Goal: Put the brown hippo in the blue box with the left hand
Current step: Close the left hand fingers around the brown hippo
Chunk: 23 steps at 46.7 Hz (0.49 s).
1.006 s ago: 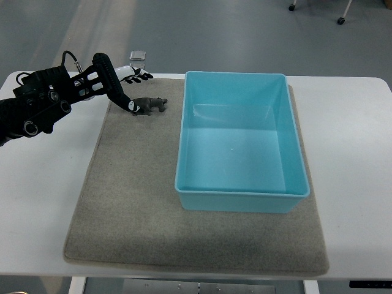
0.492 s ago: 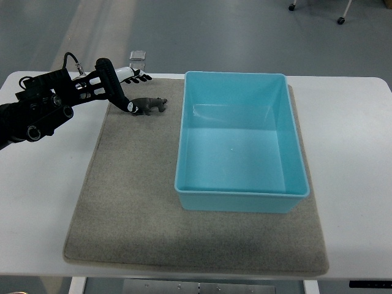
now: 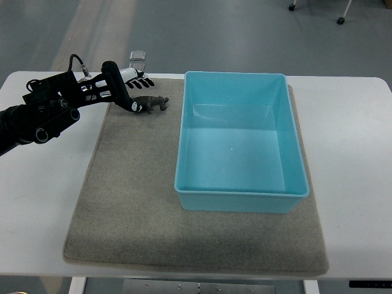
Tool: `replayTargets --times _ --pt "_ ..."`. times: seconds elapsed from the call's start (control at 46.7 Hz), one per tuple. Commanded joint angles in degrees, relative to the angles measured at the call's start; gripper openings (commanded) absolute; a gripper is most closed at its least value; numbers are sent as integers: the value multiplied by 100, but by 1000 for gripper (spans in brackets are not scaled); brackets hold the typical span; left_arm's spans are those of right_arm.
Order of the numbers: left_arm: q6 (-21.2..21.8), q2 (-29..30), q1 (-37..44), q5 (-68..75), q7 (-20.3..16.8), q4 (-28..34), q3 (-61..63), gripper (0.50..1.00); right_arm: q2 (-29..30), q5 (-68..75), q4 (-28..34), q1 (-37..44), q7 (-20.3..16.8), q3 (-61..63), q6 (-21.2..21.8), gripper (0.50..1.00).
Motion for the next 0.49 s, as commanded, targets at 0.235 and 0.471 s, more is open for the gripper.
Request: replayTargets --times 0.235,0.471 --pt "57 -8 -1 0 0 -6 128 628 0 0 0 0 0 0 -1 936" --pt "57 -8 -1 0 0 -6 128 500 0 0 0 0 0 0 -1 936"
